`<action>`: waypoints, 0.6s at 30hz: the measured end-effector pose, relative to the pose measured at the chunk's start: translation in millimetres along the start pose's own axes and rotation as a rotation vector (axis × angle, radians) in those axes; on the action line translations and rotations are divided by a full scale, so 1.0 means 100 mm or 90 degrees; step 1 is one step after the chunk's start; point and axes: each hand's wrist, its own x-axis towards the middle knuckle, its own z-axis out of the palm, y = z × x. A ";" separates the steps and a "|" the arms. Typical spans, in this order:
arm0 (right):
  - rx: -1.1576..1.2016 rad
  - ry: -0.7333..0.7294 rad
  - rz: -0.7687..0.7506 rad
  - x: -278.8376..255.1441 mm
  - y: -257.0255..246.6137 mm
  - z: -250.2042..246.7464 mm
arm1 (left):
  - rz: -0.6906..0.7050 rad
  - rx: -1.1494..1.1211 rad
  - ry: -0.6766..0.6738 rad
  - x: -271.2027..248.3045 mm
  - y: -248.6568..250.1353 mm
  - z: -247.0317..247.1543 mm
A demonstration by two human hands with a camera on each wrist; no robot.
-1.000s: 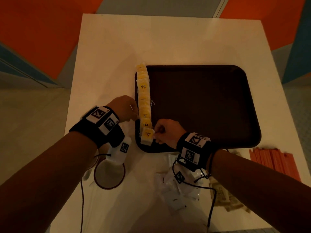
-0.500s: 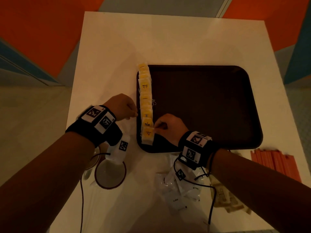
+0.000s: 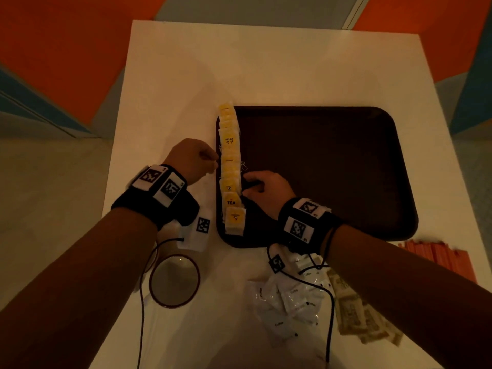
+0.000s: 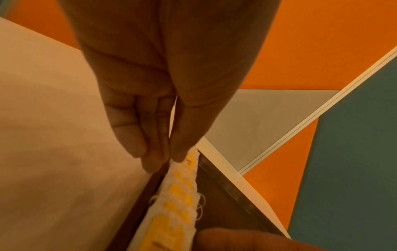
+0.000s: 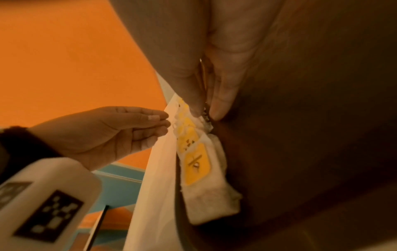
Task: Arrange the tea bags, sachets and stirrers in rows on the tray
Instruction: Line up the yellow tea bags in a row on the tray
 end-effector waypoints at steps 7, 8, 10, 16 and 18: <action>0.094 0.030 -0.013 0.14 -0.06 0.00 | 0.014 0.004 0.050 0.08 0.04 0.02; 0.123 0.025 -0.021 0.16 -0.08 0.00 | 0.019 0.000 0.060 0.10 0.04 0.02; 0.140 0.004 -0.052 0.20 -0.11 0.03 | 0.030 0.023 0.073 0.13 0.06 0.03; 0.126 0.009 -0.046 0.29 -0.12 0.04 | 0.040 0.073 0.093 0.29 0.12 0.00; 0.161 0.006 -0.021 0.36 -0.15 0.00 | 0.041 0.074 0.068 0.36 0.15 -0.01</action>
